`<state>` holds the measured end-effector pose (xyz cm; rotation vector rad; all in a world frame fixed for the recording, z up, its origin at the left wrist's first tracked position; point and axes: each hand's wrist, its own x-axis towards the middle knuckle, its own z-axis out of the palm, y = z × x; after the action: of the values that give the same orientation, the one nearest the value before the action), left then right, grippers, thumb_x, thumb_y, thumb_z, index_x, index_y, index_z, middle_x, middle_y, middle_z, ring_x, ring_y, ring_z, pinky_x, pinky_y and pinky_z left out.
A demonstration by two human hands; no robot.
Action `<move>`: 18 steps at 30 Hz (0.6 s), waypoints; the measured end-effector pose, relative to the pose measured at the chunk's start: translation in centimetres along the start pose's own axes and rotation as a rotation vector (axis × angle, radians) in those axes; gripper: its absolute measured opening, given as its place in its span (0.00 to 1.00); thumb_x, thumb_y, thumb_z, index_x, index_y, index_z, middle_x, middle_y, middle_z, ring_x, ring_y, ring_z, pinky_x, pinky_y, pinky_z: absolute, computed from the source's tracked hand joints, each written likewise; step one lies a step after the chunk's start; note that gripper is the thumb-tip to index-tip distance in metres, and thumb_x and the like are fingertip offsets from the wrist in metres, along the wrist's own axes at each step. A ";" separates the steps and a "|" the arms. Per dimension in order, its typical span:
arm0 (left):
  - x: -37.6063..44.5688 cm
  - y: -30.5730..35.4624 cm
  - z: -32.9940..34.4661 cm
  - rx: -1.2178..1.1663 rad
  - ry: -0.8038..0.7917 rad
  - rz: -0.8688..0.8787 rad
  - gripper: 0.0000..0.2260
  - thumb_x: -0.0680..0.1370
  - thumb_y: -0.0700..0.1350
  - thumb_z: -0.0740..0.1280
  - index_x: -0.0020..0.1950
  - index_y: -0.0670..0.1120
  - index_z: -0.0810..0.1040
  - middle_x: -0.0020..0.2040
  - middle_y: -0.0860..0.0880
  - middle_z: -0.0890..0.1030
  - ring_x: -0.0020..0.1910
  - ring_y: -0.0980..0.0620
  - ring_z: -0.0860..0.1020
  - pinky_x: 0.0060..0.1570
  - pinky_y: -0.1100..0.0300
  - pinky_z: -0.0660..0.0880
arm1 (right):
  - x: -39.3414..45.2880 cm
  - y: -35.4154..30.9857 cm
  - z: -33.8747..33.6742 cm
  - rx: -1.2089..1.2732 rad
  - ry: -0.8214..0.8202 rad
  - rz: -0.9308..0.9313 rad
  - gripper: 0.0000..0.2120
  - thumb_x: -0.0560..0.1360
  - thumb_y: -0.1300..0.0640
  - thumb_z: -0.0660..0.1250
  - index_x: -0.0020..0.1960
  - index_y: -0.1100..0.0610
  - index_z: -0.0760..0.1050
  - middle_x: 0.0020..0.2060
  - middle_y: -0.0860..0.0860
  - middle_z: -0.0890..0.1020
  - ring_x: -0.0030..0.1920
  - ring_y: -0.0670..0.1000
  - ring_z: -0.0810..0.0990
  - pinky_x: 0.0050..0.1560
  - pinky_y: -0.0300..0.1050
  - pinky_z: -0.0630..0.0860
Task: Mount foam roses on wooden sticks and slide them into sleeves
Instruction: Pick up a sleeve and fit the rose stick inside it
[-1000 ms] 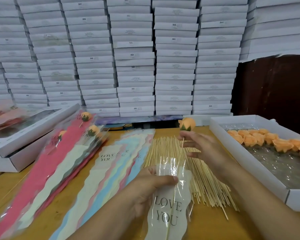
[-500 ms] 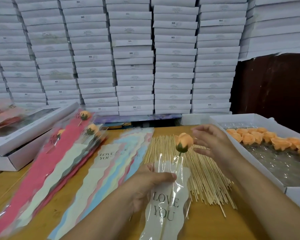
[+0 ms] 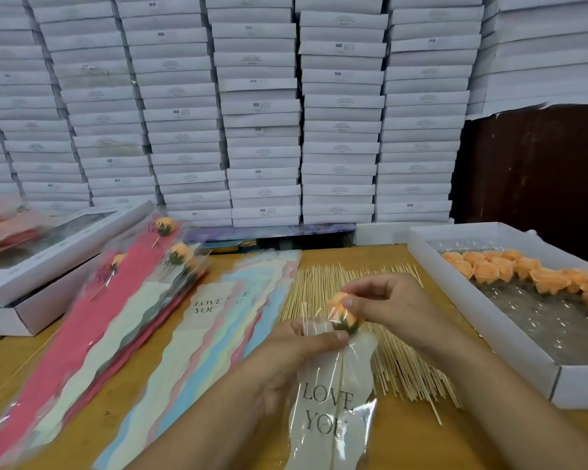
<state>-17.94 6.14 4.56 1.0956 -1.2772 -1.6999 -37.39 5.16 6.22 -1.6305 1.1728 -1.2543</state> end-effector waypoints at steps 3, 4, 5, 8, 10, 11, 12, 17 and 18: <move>-0.1 0.2 0.3 -0.051 0.023 0.004 0.35 0.66 0.46 0.82 0.65 0.30 0.74 0.53 0.35 0.84 0.47 0.42 0.82 0.47 0.54 0.80 | 0.1 0.2 0.3 0.001 0.021 -0.009 0.05 0.73 0.60 0.75 0.47 0.52 0.85 0.43 0.46 0.87 0.46 0.45 0.86 0.50 0.40 0.80; 0.0 0.2 0.3 -0.062 0.021 0.007 0.32 0.66 0.46 0.82 0.62 0.30 0.76 0.50 0.37 0.84 0.45 0.43 0.83 0.44 0.56 0.80 | 0.1 0.2 0.4 -0.002 0.016 -0.008 0.04 0.74 0.60 0.74 0.45 0.52 0.86 0.43 0.47 0.87 0.45 0.45 0.86 0.47 0.38 0.80; 0.0 0.4 0.3 -0.070 0.020 0.011 0.27 0.67 0.47 0.80 0.58 0.32 0.78 0.48 0.38 0.85 0.42 0.45 0.84 0.40 0.59 0.80 | 0.1 0.3 0.5 0.005 0.002 -0.003 0.04 0.75 0.59 0.73 0.44 0.52 0.86 0.42 0.47 0.87 0.45 0.45 0.86 0.45 0.37 0.80; 0.2 0.6 0.3 -0.078 0.063 0.005 0.20 0.70 0.45 0.77 0.58 0.37 0.80 0.46 0.40 0.86 0.37 0.48 0.85 0.34 0.61 0.80 | 0.0 0.1 0.8 0.034 -0.035 0.052 0.09 0.78 0.57 0.69 0.43 0.52 0.87 0.44 0.47 0.87 0.46 0.45 0.86 0.44 0.33 0.80; 0.3 0.6 0.4 -0.117 0.069 -0.007 0.24 0.73 0.45 0.76 0.64 0.34 0.77 0.48 0.38 0.85 0.38 0.45 0.84 0.37 0.57 0.81 | 0.0 0.0 0.9 0.047 -0.045 0.085 0.10 0.78 0.55 0.68 0.43 0.51 0.87 0.44 0.45 0.87 0.47 0.43 0.85 0.44 0.33 0.79; 0.3 0.6 0.5 -0.134 0.059 -0.009 0.24 0.73 0.45 0.75 0.64 0.33 0.76 0.48 0.37 0.84 0.38 0.44 0.83 0.38 0.56 0.81 | -0.1 0.0 0.9 0.056 -0.048 0.100 0.11 0.78 0.54 0.67 0.43 0.51 0.87 0.45 0.44 0.87 0.47 0.42 0.85 0.44 0.33 0.79; 0.5 0.6 0.5 -0.146 0.049 -0.008 0.22 0.74 0.46 0.74 0.61 0.32 0.78 0.47 0.36 0.84 0.37 0.44 0.83 0.37 0.56 0.81 | -0.1 -0.1 0.9 0.059 -0.049 0.115 0.11 0.79 0.53 0.67 0.43 0.51 0.87 0.46 0.42 0.87 0.48 0.41 0.84 0.45 0.34 0.78; 1.2 0.5 0.7 -0.135 0.115 -0.008 0.16 0.81 0.50 0.66 0.51 0.38 0.84 0.42 0.39 0.85 0.34 0.46 0.82 0.34 0.58 0.80 | -0.1 0.1 1.2 -0.001 -0.066 0.167 0.16 0.77 0.43 0.65 0.46 0.52 0.86 0.47 0.35 0.85 0.53 0.38 0.81 0.56 0.41 0.75; 1.4 0.5 0.8 -0.124 0.129 -0.008 0.17 0.81 0.51 0.65 0.55 0.38 0.84 0.45 0.39 0.85 0.36 0.46 0.82 0.36 0.57 0.80 | -0.2 0.1 1.3 -0.018 -0.079 0.167 0.19 0.77 0.40 0.64 0.47 0.52 0.86 0.50 0.37 0.85 0.56 0.40 0.80 0.60 0.44 0.75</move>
<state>-19.18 5.04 4.85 1.1189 -1.0747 -1.6626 -36.19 5.33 5.80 -1.5462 1.2470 -1.0676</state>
